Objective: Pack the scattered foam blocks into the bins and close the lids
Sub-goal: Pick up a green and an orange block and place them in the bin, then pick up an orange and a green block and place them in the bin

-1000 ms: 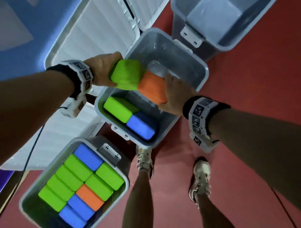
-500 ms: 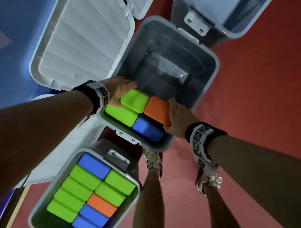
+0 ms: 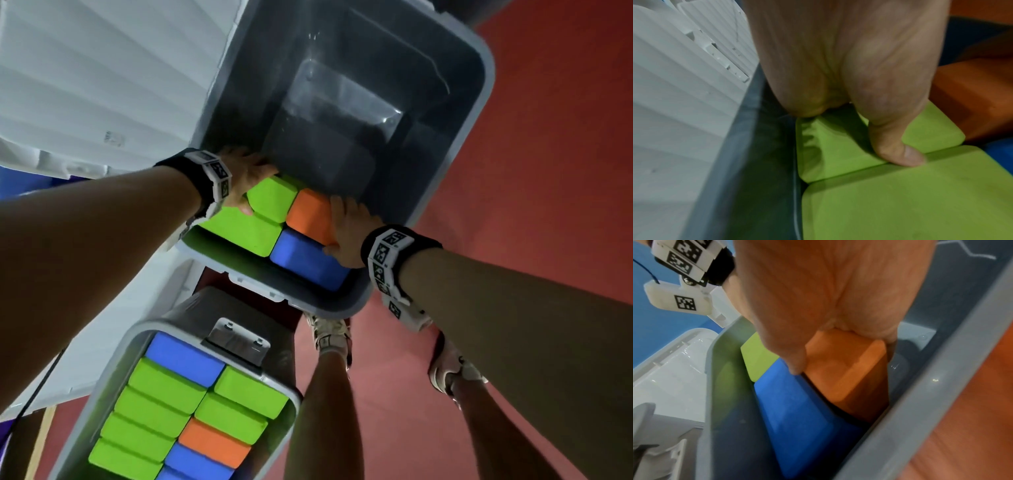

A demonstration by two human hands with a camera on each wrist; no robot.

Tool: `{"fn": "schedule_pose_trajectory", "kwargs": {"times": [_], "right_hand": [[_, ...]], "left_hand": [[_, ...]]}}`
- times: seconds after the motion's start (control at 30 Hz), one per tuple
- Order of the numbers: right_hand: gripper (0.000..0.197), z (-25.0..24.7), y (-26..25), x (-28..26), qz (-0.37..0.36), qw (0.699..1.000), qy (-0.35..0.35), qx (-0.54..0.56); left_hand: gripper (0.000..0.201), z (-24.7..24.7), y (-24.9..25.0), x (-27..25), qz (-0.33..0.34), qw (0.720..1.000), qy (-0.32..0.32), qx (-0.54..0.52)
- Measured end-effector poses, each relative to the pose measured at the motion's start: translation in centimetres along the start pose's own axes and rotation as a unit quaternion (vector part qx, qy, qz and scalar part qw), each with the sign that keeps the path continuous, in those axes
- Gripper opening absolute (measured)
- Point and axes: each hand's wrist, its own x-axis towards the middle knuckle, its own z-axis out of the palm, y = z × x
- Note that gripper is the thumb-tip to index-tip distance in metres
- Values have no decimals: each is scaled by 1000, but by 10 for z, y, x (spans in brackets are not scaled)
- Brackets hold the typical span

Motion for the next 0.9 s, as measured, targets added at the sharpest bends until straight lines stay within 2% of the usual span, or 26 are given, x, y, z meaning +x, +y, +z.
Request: {"fn": "schedule_pose_trajectory", "kwargs": {"times": [0.1,0.27,0.37,0.47,0.53,0.77,0.9], "right_hand": [[83,8,10,15,13,999,-25,45],[72,4,16,19,18,998,-28,61],[73,7,14,17,41,997,-42,46],[77,8,12,13,43,996,-54,48],[77,2,14,8,36,996,-47,61],[59,-55,56,-34,-1,995,44,88],[40,-87,109,-86,-13,988,102,115]], "left_hand": [[97,0,-3,19,7,999,-30,13],[81,-5,-2,26,16,999,-25,21],[81,-11,7,24,5,999,-23,24],[83,-17,14,25,-21,999,-50,3],[79,-23,19,25,-27,999,-44,1],[41,-106,61,14,-32,999,14,4],[24,-181,113,11,-20,999,20,21]]}}
